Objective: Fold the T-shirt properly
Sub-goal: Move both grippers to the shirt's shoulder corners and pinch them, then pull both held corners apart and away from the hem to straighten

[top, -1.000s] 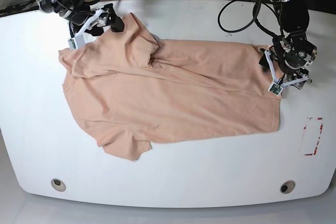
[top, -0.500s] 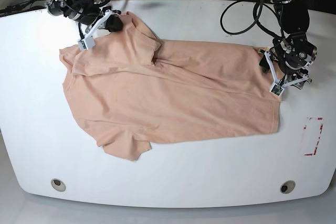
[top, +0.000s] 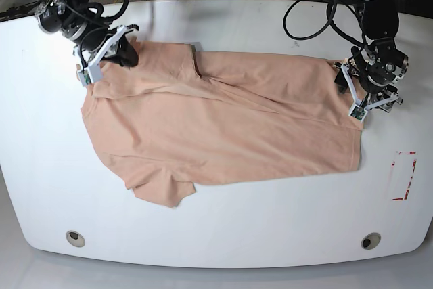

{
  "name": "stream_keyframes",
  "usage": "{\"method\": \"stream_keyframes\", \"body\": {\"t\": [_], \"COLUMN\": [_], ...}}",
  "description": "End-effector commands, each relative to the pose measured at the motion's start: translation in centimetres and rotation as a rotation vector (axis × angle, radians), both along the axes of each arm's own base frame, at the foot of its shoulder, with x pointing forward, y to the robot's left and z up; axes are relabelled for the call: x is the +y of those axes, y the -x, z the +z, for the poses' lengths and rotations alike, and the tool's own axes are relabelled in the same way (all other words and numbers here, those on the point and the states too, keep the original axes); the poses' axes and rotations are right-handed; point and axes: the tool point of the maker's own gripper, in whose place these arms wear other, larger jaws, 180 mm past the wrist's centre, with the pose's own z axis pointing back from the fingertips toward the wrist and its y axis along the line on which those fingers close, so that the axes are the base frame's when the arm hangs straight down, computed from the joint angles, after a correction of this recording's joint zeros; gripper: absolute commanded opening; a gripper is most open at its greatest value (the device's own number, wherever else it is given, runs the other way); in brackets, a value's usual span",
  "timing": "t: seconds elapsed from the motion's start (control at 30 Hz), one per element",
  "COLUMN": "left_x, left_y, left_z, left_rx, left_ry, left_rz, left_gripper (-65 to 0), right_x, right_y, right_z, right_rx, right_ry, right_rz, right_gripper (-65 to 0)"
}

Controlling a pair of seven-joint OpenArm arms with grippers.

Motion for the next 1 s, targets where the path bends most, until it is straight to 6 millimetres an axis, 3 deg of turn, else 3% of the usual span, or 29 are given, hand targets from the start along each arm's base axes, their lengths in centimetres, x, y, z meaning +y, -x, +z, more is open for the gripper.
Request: {"method": "stream_keyframes", "body": {"t": [0.0,0.3,0.6,0.63,0.7,0.83,0.9,0.97], "left_x": [0.8,2.3,2.3,2.3,2.3,2.2,2.2,2.1], "left_y": [1.2,1.8,2.1,2.1,2.1,2.1,1.8,1.3], "left_z": [-1.2,-1.8,-1.8,-1.8,-1.8,-1.8,-1.2,-0.2], "left_rx": [0.071,0.104,0.106,0.106,0.106,0.104,0.085,0.055], "left_ry": [-0.030,-0.050,-0.052,-0.052,-0.052,-0.050,-0.056,-0.065], "left_rz": [0.009,0.019,0.018,0.018,0.018,0.017,0.015,0.011], "left_gripper": [-19.7,-19.7,-19.7,-19.7,-19.7,-19.7,-19.7,-19.7], "right_x": [-0.3,-5.3,-9.0,-9.4,-10.4,-12.1,-12.7,-13.2], "right_y": [-2.4,-7.5,-11.7,-11.9,-12.2,-12.0,-11.2,-9.9], "right_z": [2.5,2.6,2.3,2.3,2.7,3.9,4.0,4.3], "right_rx": [-0.108,-0.108,-0.094,-0.091,-0.092,-0.110,-0.105,-0.102], "right_ry": [0.005,0.108,0.056,0.058,0.070,0.129,0.167,0.223], "right_rz": [0.019,-0.014,-0.077,-0.082,-0.090,-0.094,-0.087,-0.069], "right_gripper": [-63.4,-63.1,-61.2,-58.8,-46.8,-15.9,-9.8,-11.4]}}
